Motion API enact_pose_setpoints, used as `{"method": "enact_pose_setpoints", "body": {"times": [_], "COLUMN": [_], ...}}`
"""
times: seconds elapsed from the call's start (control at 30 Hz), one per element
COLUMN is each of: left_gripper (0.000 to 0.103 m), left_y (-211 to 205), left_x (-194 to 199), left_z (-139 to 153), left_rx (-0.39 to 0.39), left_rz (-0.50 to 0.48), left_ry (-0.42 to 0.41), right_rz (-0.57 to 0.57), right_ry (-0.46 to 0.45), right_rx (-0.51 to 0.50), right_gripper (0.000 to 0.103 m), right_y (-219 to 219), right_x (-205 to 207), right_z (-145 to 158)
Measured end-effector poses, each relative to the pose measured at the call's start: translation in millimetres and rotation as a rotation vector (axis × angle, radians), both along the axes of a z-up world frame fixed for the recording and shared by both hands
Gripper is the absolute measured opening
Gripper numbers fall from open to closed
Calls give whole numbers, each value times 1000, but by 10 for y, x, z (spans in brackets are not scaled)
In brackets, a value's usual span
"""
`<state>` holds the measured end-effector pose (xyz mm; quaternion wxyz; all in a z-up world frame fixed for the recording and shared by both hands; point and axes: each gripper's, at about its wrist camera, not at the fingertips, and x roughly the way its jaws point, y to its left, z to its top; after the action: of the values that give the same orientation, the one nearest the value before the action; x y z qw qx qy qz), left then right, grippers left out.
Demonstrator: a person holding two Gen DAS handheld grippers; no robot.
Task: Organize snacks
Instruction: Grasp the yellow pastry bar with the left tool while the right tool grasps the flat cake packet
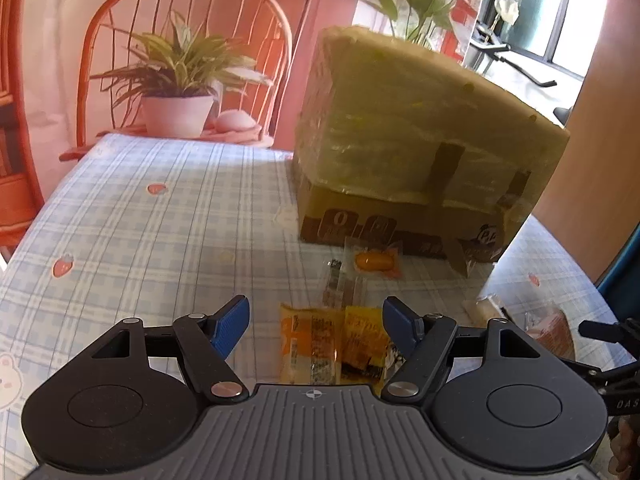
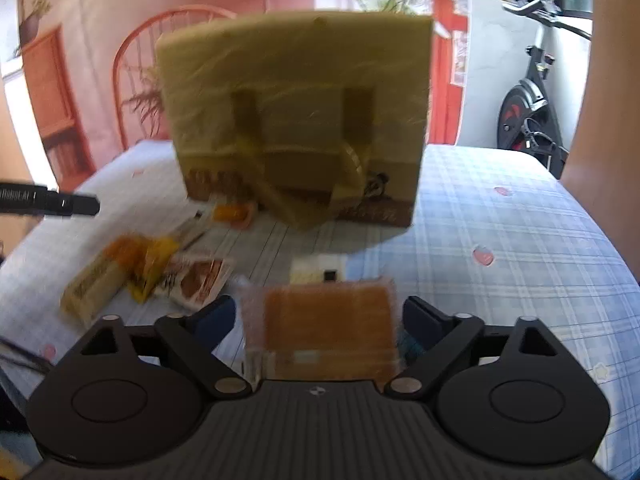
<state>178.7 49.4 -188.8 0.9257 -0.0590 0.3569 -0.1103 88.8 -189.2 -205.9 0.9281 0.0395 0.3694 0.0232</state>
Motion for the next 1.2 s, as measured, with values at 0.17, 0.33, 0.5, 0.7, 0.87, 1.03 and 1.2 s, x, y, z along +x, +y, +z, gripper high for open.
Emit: {"method": "enact_pose_setpoints", "body": {"times": [0.17, 0.33, 0.5, 0.7, 0.87, 1.03, 1.2], "left_gripper": [76, 76, 76, 76, 76, 76, 76], "left_y": [-28, -37, -23, -3, -16, -17, -2], "left_x": [-13, -18, -17, -3, -4, -16, -40], "left_z": [-36, -79, -115, -137, -175, -231, -258], "left_rx": [9, 9, 5, 7, 12, 20, 25], "left_rz": [-3, 1, 1, 10, 16, 19, 22], "left_ry": [17, 35, 52, 57, 63, 74, 80], "right_rz": [-15, -10, 1, -1, 5, -3, -11], "right_ry": [11, 63, 81, 66, 55, 39, 21], "right_rx": [-13, -2, -31, -44, -24, -2, 18], "right_gripper": [103, 103, 103, 97, 92, 91, 92], "right_y": [32, 25, 59, 46, 17, 16, 6], "right_x": [15, 73, 76, 82, 122, 192, 192], "right_z": [-78, -181, -248, -277, -276, -291, -306]}}
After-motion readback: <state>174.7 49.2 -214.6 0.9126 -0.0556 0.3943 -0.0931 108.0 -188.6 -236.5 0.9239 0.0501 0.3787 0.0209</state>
